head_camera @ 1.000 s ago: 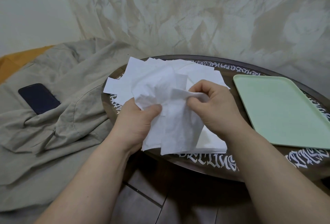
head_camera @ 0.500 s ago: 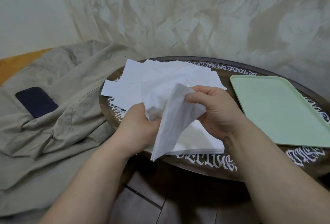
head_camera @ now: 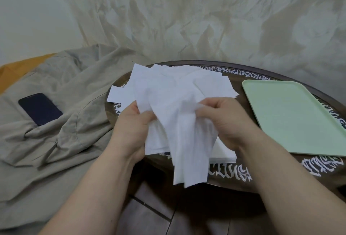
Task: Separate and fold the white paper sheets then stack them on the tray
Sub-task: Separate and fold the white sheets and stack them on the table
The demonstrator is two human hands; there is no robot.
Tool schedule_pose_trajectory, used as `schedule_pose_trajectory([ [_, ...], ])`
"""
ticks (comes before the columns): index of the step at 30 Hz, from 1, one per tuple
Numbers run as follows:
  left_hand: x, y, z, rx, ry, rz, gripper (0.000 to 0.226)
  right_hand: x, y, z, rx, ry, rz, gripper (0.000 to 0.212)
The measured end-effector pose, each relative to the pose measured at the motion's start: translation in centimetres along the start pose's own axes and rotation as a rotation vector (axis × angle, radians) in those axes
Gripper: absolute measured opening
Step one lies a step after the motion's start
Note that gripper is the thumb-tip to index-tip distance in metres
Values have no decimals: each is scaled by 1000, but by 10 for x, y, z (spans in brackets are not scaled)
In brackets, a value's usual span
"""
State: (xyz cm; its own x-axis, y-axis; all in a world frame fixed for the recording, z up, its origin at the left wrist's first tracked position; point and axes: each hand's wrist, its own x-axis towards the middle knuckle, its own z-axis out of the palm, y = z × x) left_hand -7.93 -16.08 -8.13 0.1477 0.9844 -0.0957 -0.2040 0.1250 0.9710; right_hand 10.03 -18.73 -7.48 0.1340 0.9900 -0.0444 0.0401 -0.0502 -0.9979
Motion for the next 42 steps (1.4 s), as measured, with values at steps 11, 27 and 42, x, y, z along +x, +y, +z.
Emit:
schedule_pose_trajectory([
  [11, 3, -8, 3, -112, -26, -31, 30, -1, 0, 11, -156, 86, 36, 23],
  [27, -10, -1, 6, 211, -179, 46, 18, -13, -17, 1, -177, -16, -98, 12],
  [42, -9, -3, 6, 162, -175, 6, 29, -10, -15, 3, -154, 10, -90, 6],
])
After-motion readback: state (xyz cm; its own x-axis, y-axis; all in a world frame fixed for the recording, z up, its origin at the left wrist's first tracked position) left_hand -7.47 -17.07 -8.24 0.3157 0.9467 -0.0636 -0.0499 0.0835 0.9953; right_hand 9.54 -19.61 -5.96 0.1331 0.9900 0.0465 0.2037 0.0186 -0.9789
